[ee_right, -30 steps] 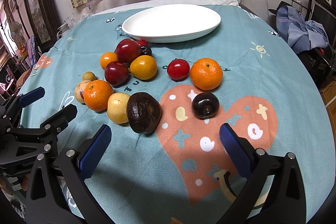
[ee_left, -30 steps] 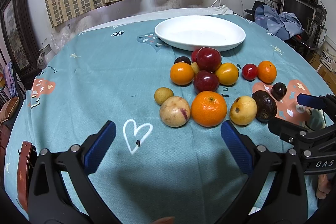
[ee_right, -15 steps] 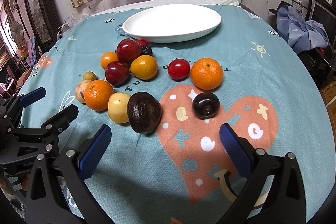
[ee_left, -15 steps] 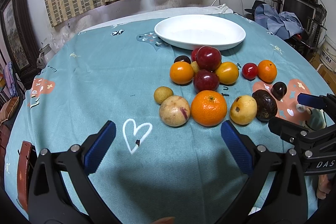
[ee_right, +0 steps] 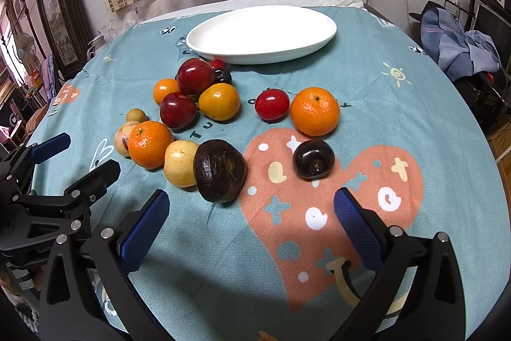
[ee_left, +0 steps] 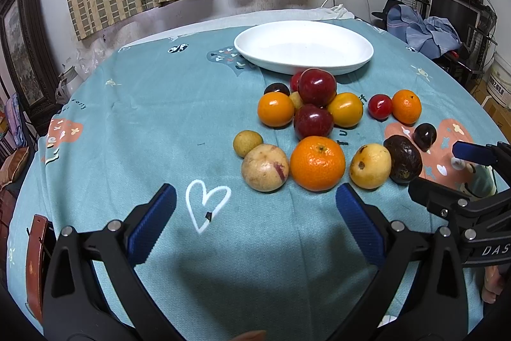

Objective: Organize fruits

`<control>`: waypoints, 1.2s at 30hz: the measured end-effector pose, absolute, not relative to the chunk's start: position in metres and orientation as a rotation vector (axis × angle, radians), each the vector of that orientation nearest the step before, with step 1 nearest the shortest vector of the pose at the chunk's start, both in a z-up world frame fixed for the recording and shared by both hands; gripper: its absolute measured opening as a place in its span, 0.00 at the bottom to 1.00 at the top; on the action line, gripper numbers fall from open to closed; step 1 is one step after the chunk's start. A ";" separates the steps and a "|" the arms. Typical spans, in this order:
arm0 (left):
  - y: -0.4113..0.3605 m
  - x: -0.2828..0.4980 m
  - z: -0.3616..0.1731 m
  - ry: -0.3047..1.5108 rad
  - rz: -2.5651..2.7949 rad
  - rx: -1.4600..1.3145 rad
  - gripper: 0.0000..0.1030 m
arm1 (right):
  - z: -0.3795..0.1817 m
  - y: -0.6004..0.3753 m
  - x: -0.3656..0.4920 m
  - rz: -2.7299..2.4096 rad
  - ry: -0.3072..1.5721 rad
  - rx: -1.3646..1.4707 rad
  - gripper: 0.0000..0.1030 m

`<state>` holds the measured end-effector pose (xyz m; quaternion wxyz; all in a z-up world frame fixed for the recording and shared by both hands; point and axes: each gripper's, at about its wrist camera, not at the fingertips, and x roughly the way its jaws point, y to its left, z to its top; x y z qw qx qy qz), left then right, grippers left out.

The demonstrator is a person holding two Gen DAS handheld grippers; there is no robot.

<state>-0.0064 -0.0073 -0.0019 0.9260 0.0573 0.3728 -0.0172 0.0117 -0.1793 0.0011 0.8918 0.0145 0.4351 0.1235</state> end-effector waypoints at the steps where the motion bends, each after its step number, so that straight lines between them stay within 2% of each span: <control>1: -0.007 -0.008 -0.002 0.766 -0.035 0.117 0.98 | 0.001 -0.179 0.012 0.256 0.903 0.030 0.99; 15: -0.005 0.000 -0.008 0.826 -0.037 0.106 0.98 | -0.002 -0.175 0.009 0.254 0.926 0.020 0.99; 22: 0.009 0.018 -0.030 1.005 -0.019 0.030 0.98 | -0.013 -0.175 0.014 0.244 0.993 0.020 0.99; 36: 0.013 0.015 -0.031 1.017 -0.022 0.021 0.98 | -0.021 -0.160 0.015 0.227 1.035 -0.120 0.99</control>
